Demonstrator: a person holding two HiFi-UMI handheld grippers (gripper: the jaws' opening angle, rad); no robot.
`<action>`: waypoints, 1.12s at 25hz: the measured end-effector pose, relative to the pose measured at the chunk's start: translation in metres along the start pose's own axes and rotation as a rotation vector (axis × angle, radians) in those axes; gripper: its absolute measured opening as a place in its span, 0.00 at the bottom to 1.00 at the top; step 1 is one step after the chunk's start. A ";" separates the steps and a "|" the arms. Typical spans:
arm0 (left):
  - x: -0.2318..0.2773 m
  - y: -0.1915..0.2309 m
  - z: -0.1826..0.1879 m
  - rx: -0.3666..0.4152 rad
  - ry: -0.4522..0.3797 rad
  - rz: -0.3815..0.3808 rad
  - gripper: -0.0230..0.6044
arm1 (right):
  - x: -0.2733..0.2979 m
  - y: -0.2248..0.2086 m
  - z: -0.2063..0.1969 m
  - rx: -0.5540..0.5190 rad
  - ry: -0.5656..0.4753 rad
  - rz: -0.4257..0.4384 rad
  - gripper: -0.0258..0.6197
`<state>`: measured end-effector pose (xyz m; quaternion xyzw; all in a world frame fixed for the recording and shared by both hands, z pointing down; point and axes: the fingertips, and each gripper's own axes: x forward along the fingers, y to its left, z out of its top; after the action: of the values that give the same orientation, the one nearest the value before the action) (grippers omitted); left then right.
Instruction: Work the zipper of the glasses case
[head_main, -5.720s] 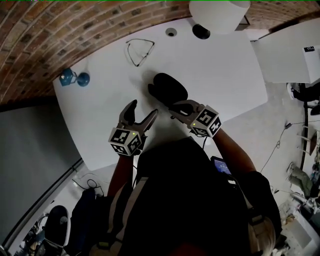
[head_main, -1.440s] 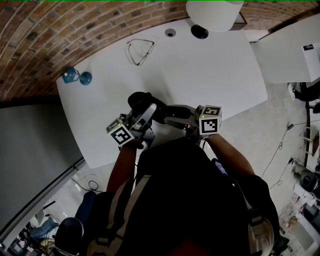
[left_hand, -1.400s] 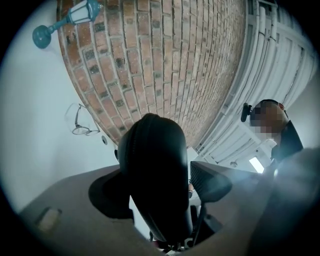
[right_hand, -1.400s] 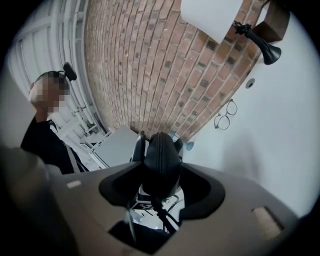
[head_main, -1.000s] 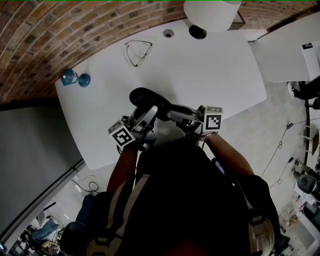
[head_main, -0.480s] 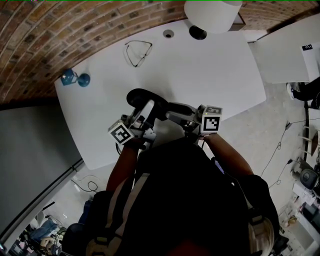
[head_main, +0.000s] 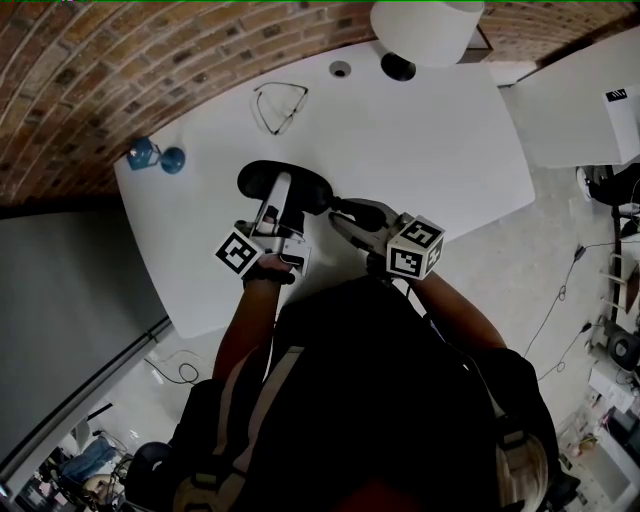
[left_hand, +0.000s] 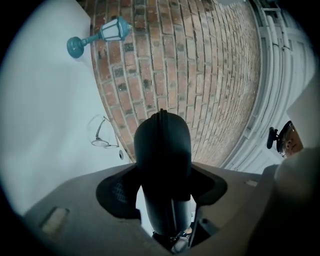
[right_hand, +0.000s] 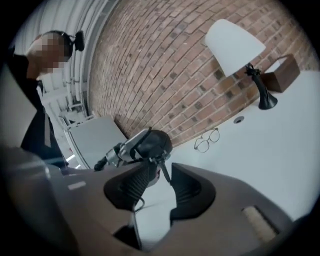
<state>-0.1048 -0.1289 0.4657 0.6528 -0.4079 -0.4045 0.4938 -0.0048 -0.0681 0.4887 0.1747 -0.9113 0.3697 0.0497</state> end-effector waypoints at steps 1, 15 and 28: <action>0.002 -0.001 0.001 0.001 -0.007 0.007 0.47 | 0.001 -0.001 -0.002 -0.033 0.008 -0.025 0.25; 0.014 -0.010 0.003 0.012 -0.076 0.042 0.47 | 0.017 0.006 -0.012 -0.247 0.046 -0.143 0.21; 0.012 -0.008 -0.008 0.021 -0.047 0.057 0.47 | 0.022 0.012 -0.010 -0.235 0.021 -0.152 0.18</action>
<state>-0.0925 -0.1358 0.4579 0.6364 -0.4420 -0.4014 0.4883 -0.0303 -0.0596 0.4930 0.2325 -0.9318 0.2573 0.1073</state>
